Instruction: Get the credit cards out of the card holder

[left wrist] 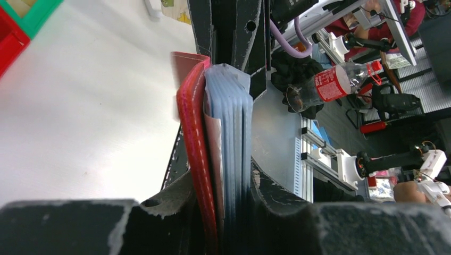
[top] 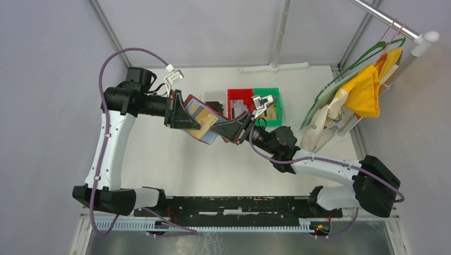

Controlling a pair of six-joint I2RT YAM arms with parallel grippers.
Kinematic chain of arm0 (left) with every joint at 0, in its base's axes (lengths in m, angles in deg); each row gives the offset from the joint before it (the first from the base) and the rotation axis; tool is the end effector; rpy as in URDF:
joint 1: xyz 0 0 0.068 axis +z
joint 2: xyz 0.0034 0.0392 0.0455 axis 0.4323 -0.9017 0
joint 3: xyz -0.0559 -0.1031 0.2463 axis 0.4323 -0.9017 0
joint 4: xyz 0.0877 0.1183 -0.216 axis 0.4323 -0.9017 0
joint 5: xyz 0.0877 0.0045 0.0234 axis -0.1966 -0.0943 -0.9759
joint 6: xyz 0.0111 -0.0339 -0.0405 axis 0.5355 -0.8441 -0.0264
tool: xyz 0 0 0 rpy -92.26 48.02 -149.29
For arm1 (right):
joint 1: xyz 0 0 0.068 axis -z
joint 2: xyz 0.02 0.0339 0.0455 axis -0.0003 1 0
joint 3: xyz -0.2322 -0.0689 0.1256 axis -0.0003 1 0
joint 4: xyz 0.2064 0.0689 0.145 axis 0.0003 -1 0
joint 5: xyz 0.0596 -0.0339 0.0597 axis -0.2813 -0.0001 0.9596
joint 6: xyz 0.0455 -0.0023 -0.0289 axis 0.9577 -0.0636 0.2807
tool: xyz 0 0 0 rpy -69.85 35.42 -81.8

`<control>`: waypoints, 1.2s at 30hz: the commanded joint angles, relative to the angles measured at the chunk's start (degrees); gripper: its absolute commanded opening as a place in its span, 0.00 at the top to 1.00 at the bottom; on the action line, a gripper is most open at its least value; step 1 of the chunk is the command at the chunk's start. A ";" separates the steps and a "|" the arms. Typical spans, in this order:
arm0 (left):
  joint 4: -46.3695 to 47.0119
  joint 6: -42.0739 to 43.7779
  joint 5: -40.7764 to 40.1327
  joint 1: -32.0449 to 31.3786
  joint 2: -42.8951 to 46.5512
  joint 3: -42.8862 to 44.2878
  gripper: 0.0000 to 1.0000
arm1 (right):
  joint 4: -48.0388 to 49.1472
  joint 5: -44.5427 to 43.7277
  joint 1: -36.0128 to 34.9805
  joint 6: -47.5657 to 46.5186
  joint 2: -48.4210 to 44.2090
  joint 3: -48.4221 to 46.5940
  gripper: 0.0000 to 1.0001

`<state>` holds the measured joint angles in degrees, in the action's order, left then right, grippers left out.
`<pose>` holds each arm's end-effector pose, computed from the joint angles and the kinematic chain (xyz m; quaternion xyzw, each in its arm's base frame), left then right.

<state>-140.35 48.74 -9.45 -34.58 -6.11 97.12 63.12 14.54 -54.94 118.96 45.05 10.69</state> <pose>0.1971 -0.0657 0.4284 0.3305 0.7178 -0.5614 0.2456 0.1557 0.2336 0.3214 -0.0313 0.5492 0.7477 0.3720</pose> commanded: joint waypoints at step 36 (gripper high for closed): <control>13.04 -12.28 0.85 0.55 6.80 -2.82 0.98 | 16.47 4.67 -0.50 7.82 8.62 -6.95 0.65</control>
<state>-126.55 34.88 -13.23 -33.84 0.03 93.36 72.59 17.93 -55.12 124.12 51.97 6.40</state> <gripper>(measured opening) 0.317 0.371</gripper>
